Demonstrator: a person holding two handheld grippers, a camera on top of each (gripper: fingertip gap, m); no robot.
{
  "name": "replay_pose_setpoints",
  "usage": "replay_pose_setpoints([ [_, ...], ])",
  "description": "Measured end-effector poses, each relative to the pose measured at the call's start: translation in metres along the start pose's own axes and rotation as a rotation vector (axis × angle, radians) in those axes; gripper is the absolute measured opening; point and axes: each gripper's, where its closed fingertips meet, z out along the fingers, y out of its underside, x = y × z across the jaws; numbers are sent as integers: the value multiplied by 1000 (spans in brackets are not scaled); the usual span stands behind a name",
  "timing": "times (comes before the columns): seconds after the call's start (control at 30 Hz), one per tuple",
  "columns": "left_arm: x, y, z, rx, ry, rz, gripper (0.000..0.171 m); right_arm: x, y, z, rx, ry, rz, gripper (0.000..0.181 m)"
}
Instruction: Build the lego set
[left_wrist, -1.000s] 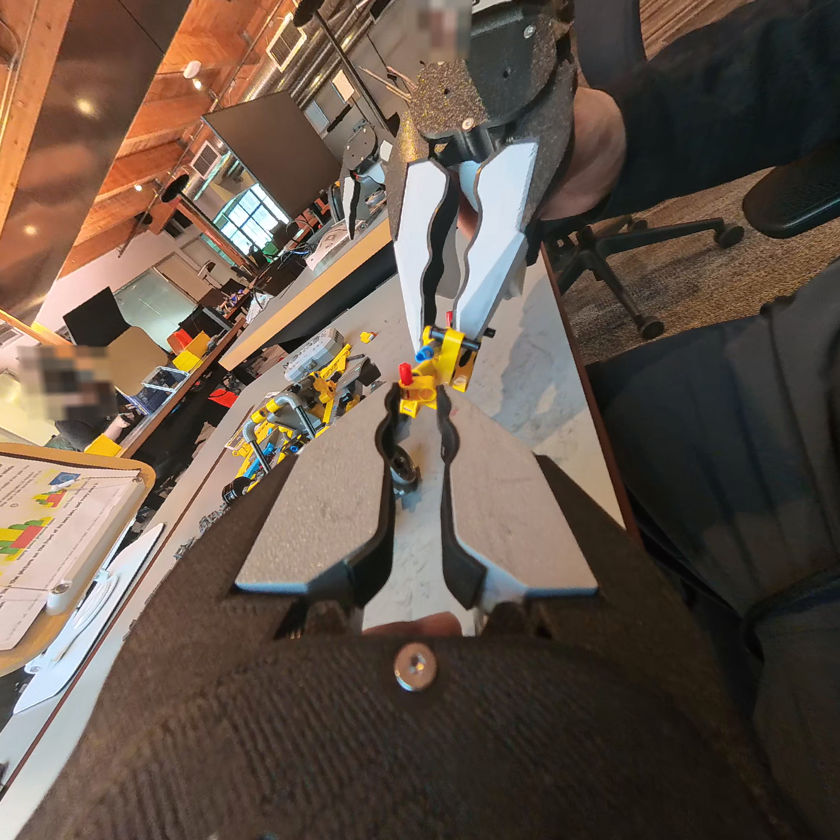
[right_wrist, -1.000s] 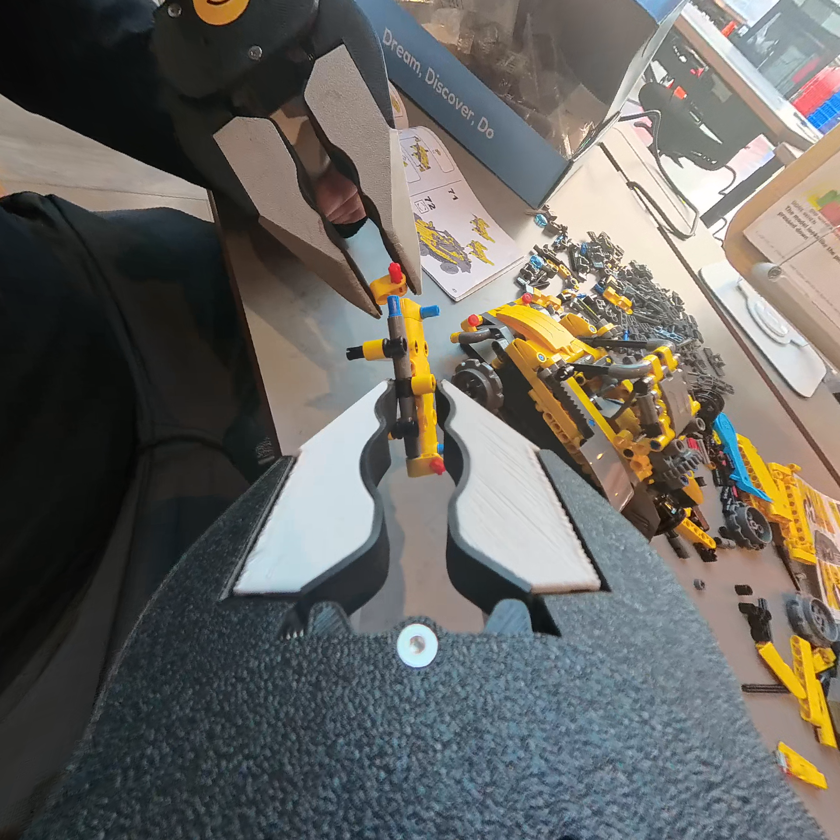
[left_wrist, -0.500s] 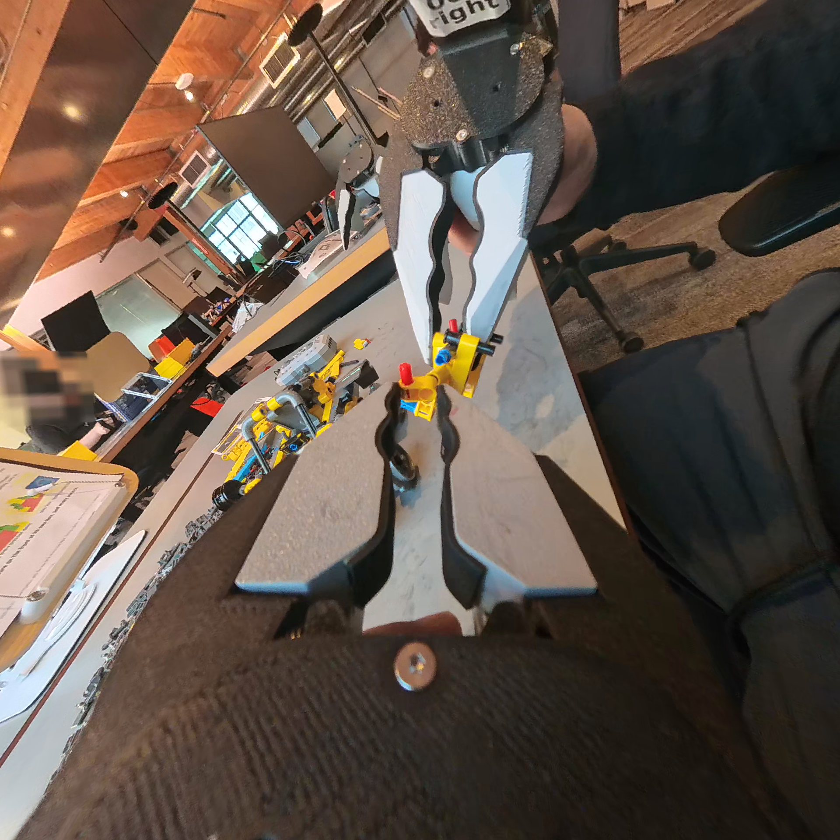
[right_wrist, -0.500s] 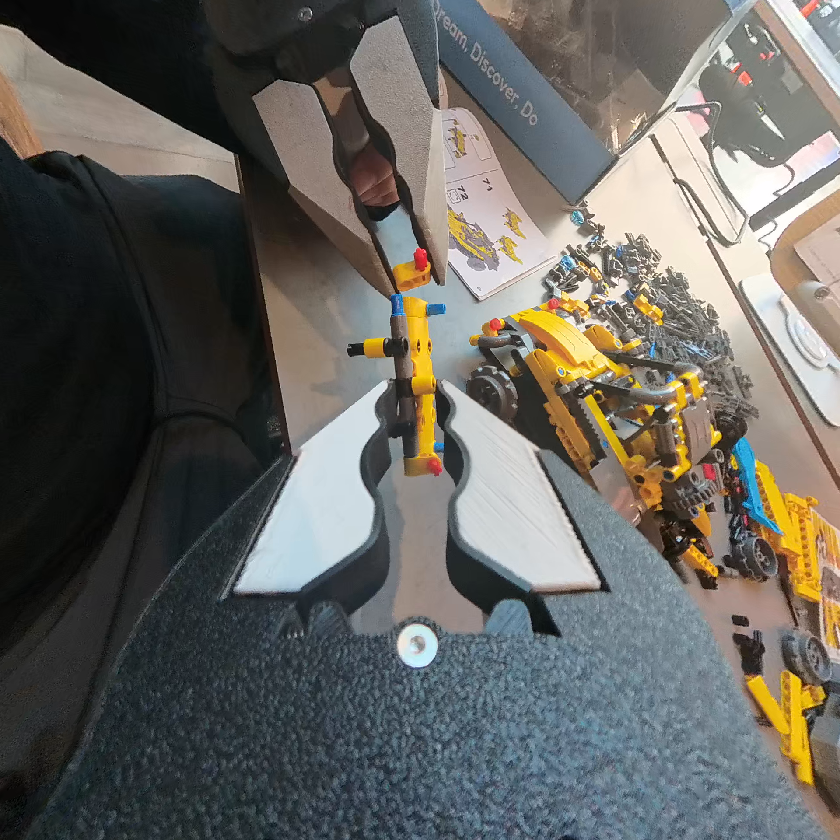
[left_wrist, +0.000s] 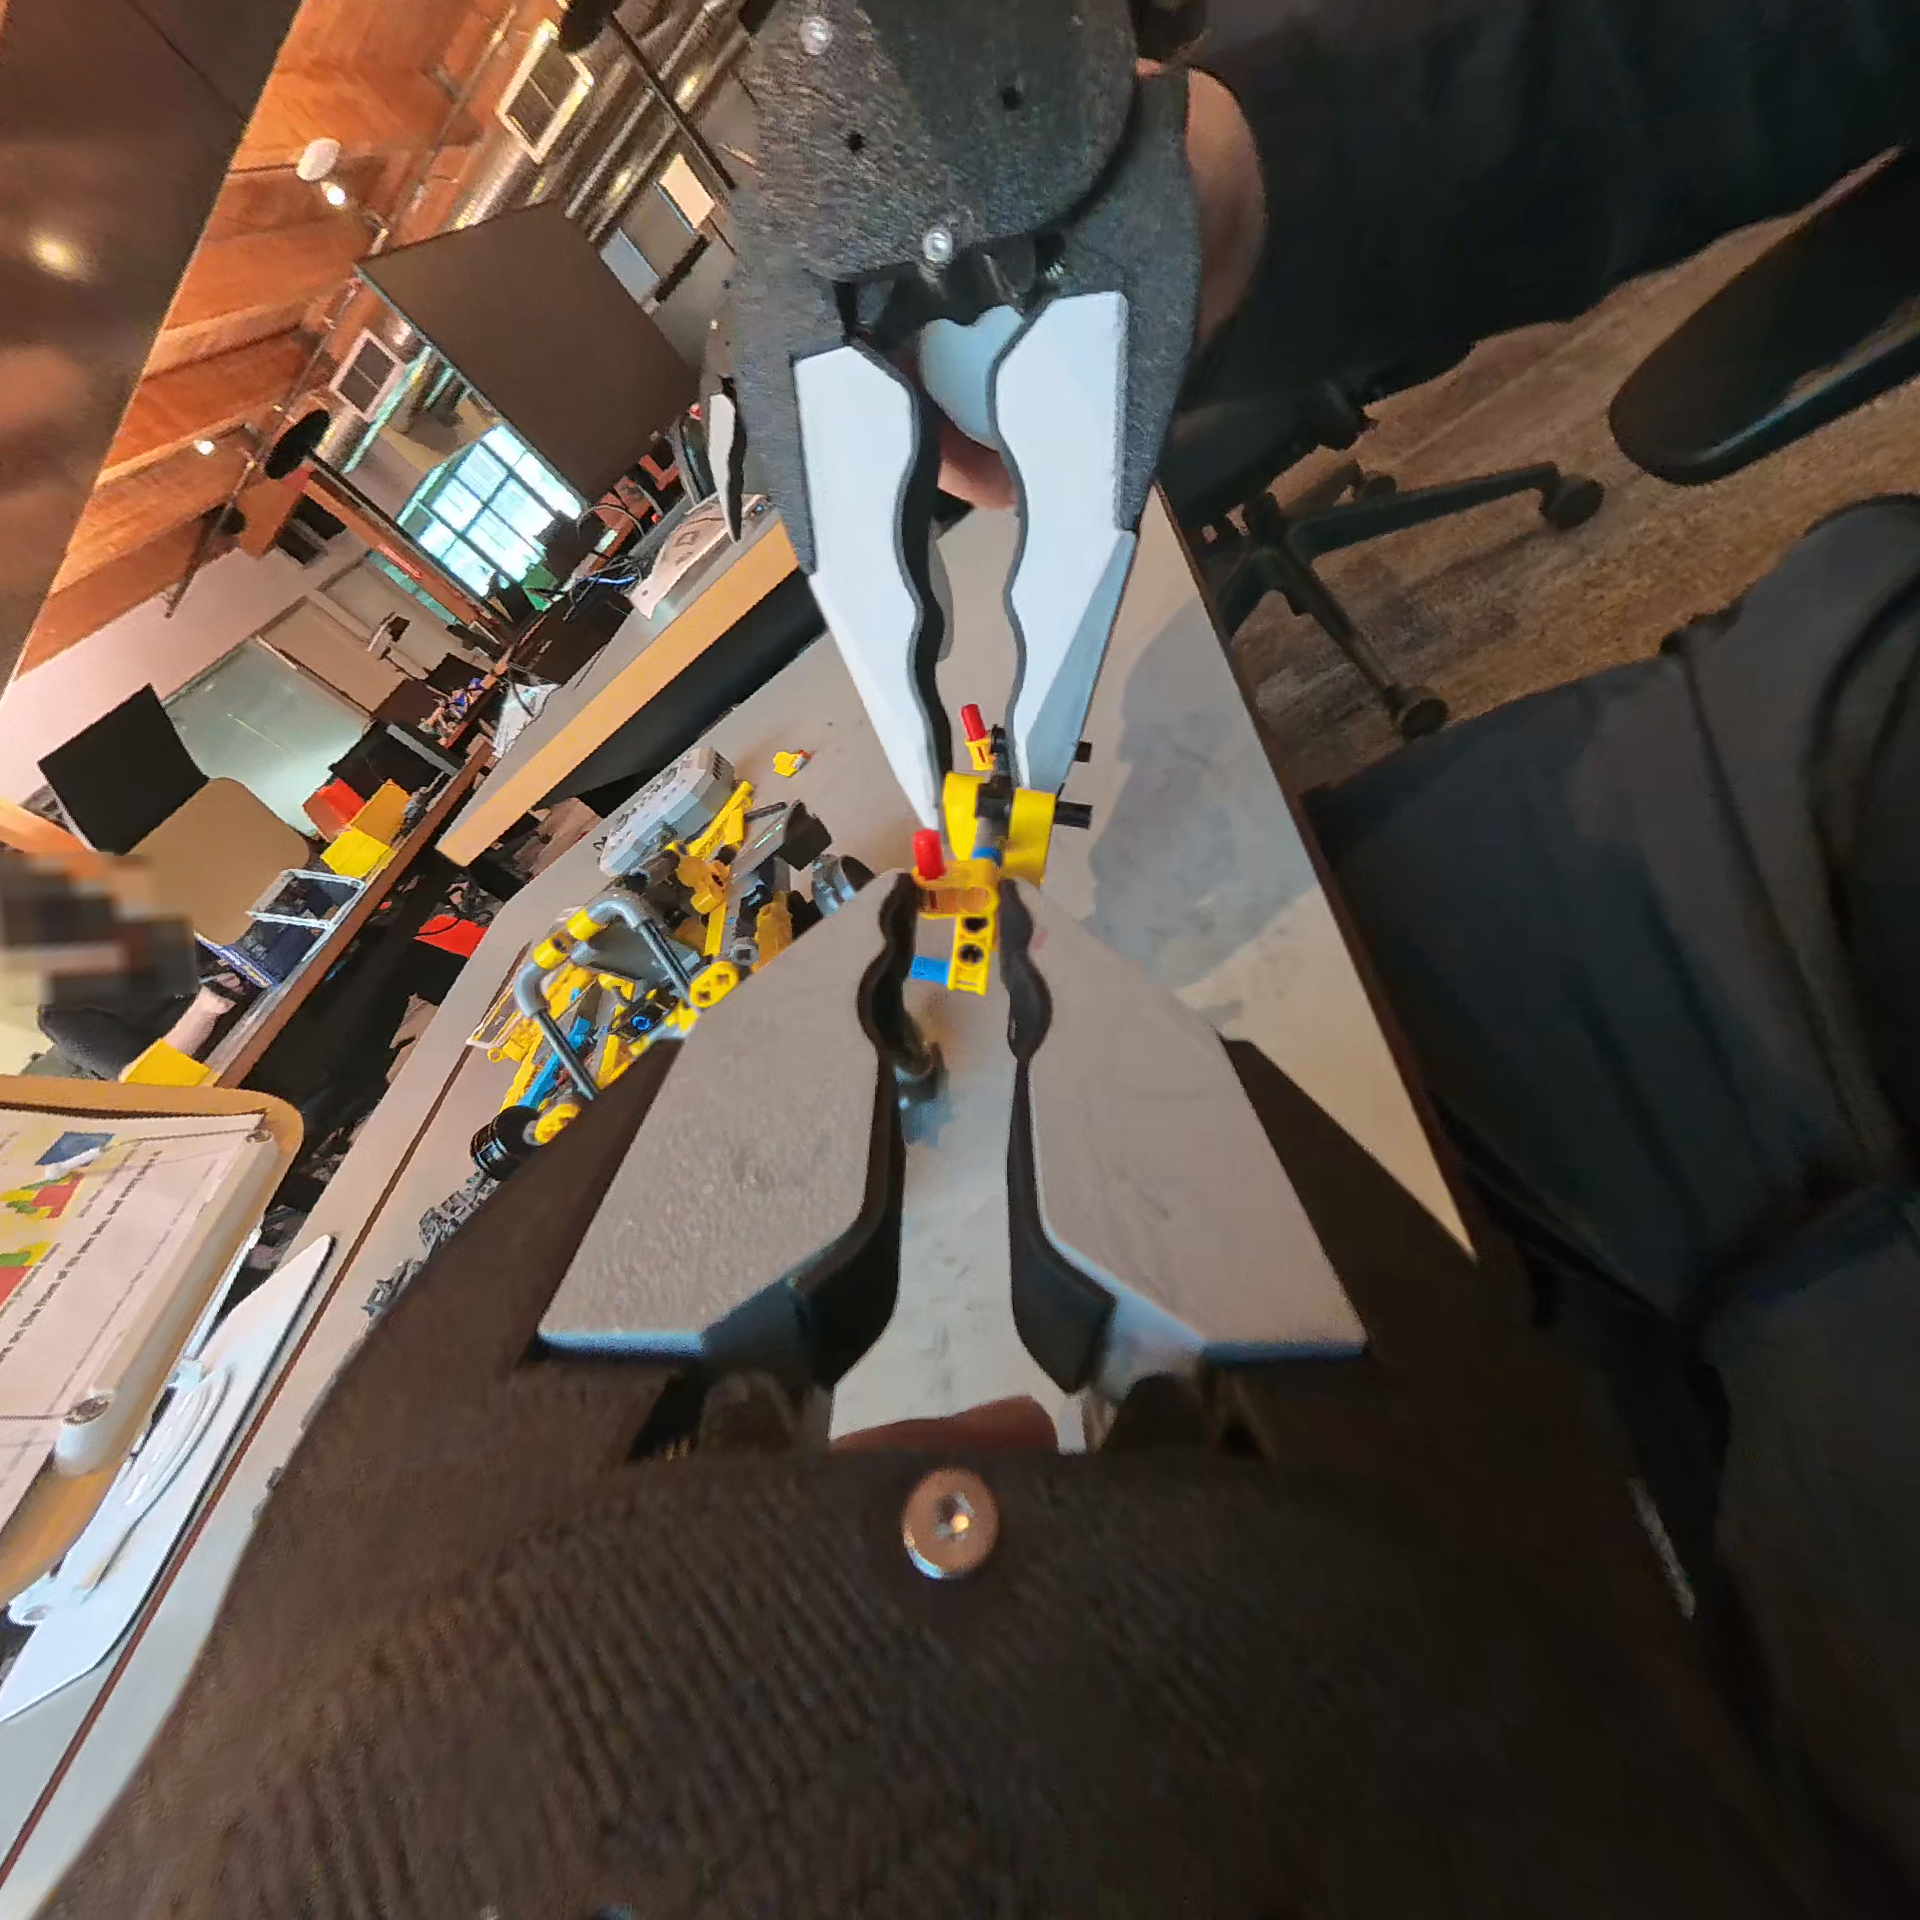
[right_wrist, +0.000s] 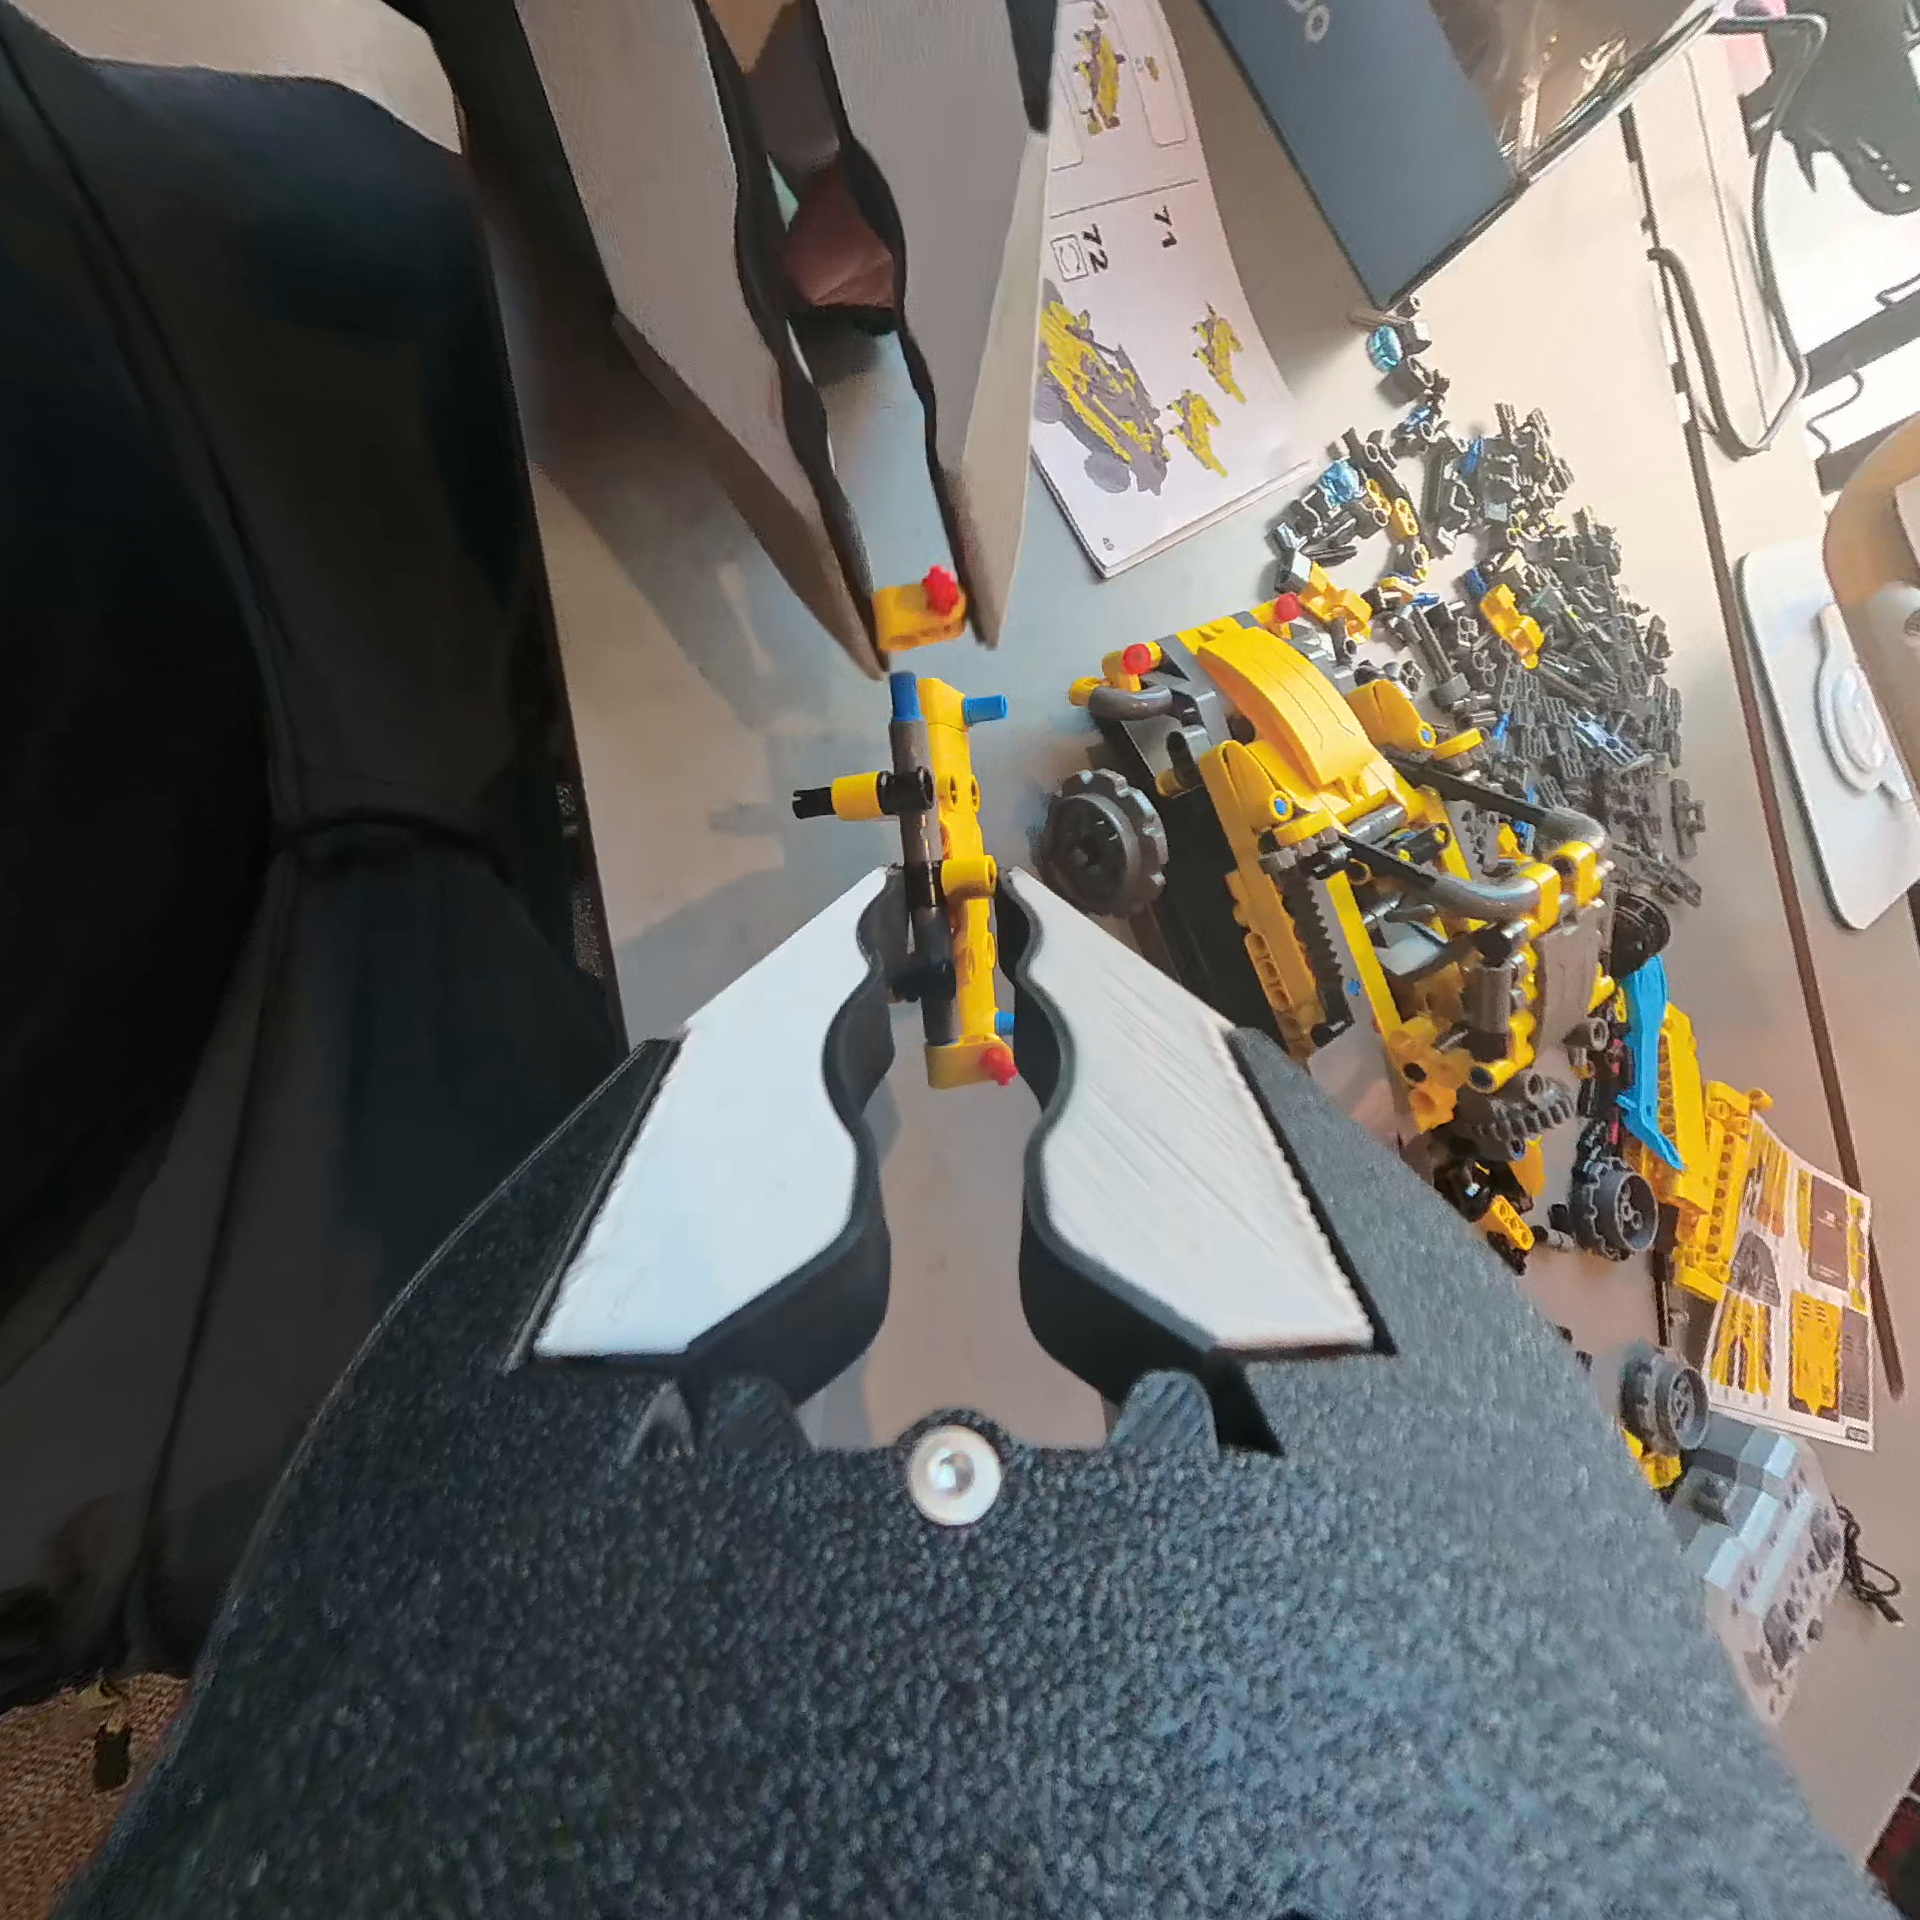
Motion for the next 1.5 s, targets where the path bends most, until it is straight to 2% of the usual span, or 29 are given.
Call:
replay_pose_setpoints([
  [0.3,6,2,3,-23,11,42,12,-3,0,2,11,-11,15,16],
  [0.47,8,3,3,-26,23,44,12,-4,1,6,6,21,-51,16],
  [0.7,10,3,4,-26,34,52,12,-9,1,8,37,-45,1,16],
  [0.9,10,12,7,-91,6,91,12,-10,10,20,-57,-41,42,15],
  [1.07,12,27,10,-203,-10,129,12,-5,19,26,-164,-18,63,16],
  [1.2,14,31,11,-225,8,134,12,-4,18,27,-119,-34,103,18],
  [1.33,17,35,13,-247,11,165,12,-4,13,24,-59,31,34,25],
  [1.4,14,34,13,-242,6,143,12,-6,12,25,-23,81,-63,13],
  [1.5,11,33,12,-233,2,124,12,-1,18,29,-41,168,-172,14],
])
